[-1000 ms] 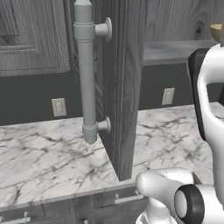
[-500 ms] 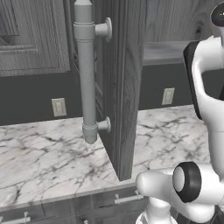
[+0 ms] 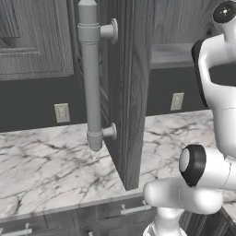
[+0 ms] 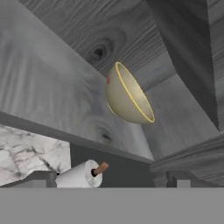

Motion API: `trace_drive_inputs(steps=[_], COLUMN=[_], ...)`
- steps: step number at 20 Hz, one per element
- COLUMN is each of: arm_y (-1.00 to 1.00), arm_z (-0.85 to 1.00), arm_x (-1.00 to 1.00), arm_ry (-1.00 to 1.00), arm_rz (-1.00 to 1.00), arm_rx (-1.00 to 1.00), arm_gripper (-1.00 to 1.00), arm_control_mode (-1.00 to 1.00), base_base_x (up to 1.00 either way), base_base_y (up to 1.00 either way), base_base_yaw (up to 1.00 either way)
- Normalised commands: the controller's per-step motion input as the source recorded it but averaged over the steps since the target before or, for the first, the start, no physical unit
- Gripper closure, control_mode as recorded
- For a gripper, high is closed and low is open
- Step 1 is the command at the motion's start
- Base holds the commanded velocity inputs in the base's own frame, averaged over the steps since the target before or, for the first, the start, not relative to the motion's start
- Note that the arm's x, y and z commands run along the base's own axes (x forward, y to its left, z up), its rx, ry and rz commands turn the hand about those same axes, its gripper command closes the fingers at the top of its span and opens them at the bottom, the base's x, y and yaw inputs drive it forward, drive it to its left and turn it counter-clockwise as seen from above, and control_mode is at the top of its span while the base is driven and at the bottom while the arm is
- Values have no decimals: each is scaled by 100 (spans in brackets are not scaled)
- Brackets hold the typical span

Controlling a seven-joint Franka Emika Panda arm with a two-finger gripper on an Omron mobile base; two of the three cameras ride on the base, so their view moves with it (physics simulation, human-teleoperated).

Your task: Pick both bowls and place them on the counter. Then place the banana in one bowl and place the eggplant in the other bowl.

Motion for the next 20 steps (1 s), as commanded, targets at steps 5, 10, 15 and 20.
trace_drive_inputs(steps=[5,10,15,20], arm_y=[-40,-45,-37,-26], arm_z=[0,0,0,-1], arm_x=[53,52,50,49], arm_ry=[11,5,4,1], arm_rz=[0,0,0,4], arm_rx=[-1,0,0,0], arm_gripper=[-100,-100,-100,-100], arm_control_mode=[-100,-100,-100,-100], base_base_x=[0,0,0,0], base_base_y=[0,0,0,0], base_base_yaw=[0,0,0,0])
